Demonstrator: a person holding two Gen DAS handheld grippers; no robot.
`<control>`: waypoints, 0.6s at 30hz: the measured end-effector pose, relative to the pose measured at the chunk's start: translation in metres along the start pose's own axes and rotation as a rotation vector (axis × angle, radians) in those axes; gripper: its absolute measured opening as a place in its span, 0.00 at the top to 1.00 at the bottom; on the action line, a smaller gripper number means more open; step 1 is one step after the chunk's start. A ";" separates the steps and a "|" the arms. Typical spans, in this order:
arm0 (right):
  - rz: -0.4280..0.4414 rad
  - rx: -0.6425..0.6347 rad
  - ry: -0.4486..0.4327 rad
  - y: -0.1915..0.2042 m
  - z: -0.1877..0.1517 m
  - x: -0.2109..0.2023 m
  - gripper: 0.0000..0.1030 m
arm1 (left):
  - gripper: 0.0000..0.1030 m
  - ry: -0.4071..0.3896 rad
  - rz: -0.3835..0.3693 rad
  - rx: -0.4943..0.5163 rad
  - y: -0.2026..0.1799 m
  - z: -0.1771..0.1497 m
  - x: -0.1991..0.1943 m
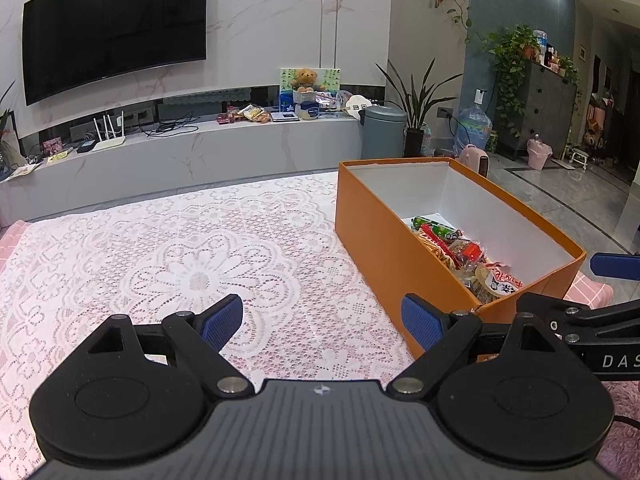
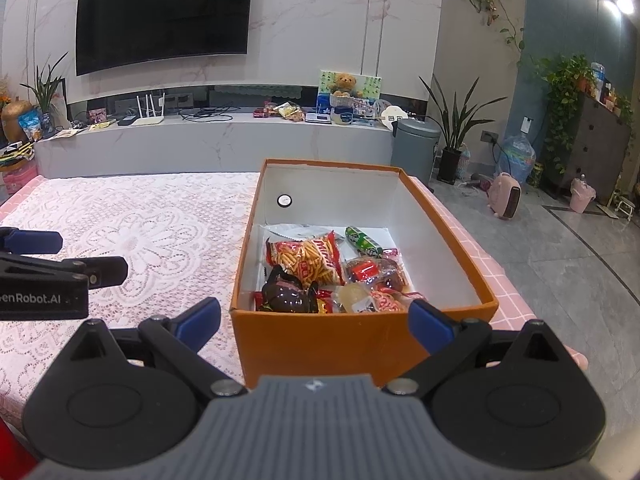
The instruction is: Organize snacks
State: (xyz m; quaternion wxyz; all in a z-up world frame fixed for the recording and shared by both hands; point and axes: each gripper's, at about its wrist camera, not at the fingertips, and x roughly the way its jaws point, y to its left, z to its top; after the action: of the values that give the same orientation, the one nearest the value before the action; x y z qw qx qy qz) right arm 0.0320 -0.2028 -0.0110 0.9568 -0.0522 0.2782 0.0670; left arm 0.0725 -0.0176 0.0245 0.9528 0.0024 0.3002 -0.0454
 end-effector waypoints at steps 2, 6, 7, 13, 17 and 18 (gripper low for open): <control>0.000 -0.002 0.002 0.001 0.000 0.000 0.05 | 0.00 0.000 0.001 -0.001 0.000 0.000 0.000; 0.000 -0.003 0.003 0.001 0.000 0.000 0.05 | 0.00 -0.001 0.004 0.000 0.001 0.000 0.000; 0.000 -0.003 0.002 0.001 0.000 -0.001 0.05 | 0.00 -0.001 0.006 0.001 0.001 0.000 0.000; 0.002 -0.004 0.004 0.002 -0.001 0.000 0.05 | 0.00 -0.001 0.011 -0.005 0.000 0.000 -0.001; 0.004 -0.006 0.010 0.002 -0.001 0.001 0.05 | 0.00 0.001 0.013 -0.002 0.000 0.000 -0.001; 0.005 -0.005 0.012 0.002 -0.001 0.001 0.05 | 0.00 0.002 0.013 -0.001 0.000 0.000 -0.001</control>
State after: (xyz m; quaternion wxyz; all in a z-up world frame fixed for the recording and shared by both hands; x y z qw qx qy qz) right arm 0.0325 -0.2005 -0.0126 0.9547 -0.0544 0.2840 0.0696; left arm 0.0712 -0.0176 0.0250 0.9528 0.0038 0.3010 -0.0389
